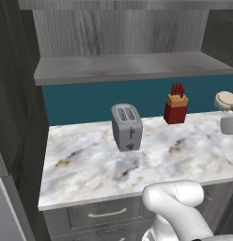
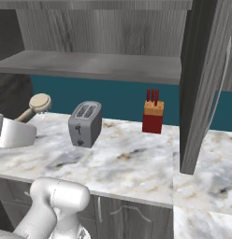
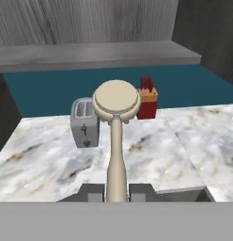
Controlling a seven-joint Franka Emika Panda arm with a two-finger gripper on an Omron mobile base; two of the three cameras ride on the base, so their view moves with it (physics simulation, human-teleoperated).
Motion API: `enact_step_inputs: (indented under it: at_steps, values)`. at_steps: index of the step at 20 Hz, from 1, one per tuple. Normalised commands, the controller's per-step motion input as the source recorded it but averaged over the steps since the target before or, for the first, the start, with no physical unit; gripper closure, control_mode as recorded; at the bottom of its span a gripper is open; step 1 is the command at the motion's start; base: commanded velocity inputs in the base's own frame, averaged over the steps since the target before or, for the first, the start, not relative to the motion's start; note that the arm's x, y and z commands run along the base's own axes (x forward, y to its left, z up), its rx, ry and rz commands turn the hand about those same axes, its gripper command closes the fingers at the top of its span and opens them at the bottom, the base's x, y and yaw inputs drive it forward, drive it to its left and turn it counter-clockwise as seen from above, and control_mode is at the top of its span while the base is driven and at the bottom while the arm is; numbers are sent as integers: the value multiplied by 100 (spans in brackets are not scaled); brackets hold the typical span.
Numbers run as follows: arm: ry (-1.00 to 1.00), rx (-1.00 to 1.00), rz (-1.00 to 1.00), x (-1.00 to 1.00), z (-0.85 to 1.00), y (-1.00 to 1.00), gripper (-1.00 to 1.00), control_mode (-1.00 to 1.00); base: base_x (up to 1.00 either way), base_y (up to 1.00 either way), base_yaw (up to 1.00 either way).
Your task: Locate and retrieve the soap dispenser and dish brush from the cabinet. Place them next to the sink.
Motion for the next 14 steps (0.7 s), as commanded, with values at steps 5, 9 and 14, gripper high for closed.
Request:
enact_step_inputs:
  at_steps: [5,9,14]
  values:
    - [-3,0,2,-36,-45,10,100,-100,0,0,0]
    - [-2,0,1,-4,-8,16,100,-100,0,0,0]
    - [0,0,0,0,0,13,100,-100,0,0,0]
